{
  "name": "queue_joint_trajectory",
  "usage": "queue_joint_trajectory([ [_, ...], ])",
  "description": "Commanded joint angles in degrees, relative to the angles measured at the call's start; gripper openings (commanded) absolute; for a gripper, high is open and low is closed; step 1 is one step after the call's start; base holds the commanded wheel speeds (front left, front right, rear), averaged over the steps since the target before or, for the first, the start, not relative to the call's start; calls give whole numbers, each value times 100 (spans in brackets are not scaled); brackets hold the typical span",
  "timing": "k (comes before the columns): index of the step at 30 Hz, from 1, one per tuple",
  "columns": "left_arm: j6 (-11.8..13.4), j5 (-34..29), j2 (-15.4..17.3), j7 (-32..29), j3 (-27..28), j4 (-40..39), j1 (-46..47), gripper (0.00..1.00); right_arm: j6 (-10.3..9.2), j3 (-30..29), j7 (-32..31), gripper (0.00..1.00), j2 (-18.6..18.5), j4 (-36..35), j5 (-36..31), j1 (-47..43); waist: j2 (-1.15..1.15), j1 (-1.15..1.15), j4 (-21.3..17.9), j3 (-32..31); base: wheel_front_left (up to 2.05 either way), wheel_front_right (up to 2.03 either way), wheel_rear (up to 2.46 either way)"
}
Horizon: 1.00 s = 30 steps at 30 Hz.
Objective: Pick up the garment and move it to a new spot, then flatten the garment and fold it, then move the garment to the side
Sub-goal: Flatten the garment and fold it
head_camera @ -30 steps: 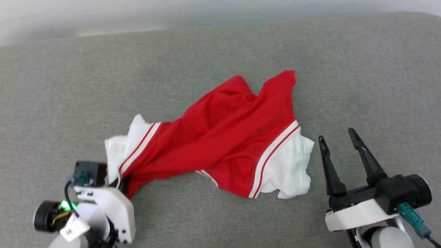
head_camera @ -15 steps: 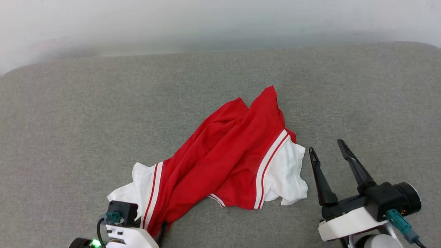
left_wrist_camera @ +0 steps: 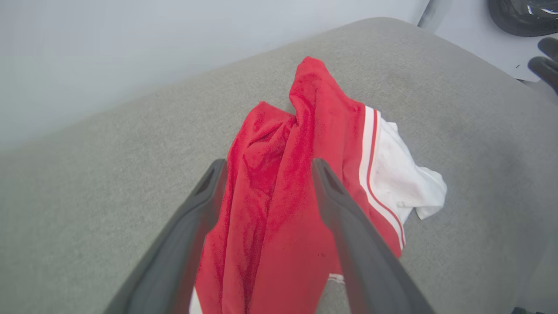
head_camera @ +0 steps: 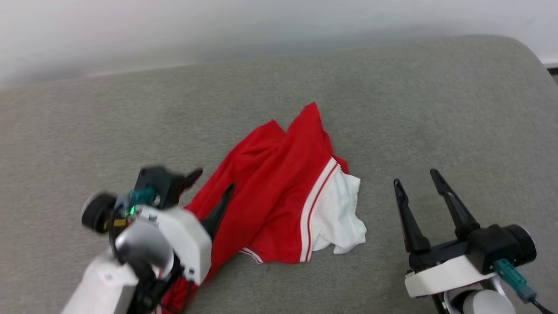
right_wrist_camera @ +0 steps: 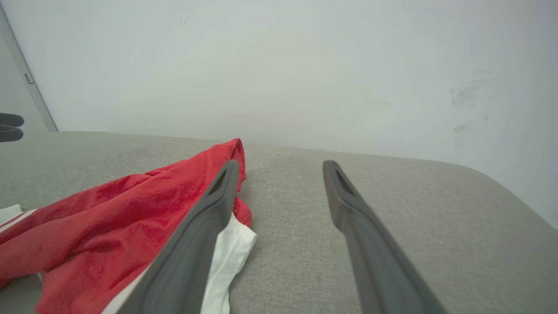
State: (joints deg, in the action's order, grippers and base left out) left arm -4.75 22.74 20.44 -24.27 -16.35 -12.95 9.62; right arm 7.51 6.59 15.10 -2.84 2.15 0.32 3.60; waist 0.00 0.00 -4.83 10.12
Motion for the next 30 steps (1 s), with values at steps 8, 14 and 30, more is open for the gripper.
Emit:
queue_joint_trajectory([
  [8,-255,435,587,-1535,-678,258,2081,100,-4,-82,9,100,-6,-114,269,362,0,0,-834,783,0,0,0],
  [14,-268,948,959,-2519,-1143,797,3104,100,-4,-131,9,100,-6,-134,456,497,0,0,-1211,1166,0,0,0],
  [30,-269,1482,1684,-3658,-2624,2448,4290,100,-4,-37,9,100,-5,-167,894,714,0,0,-1795,1814,0,0,0],
])
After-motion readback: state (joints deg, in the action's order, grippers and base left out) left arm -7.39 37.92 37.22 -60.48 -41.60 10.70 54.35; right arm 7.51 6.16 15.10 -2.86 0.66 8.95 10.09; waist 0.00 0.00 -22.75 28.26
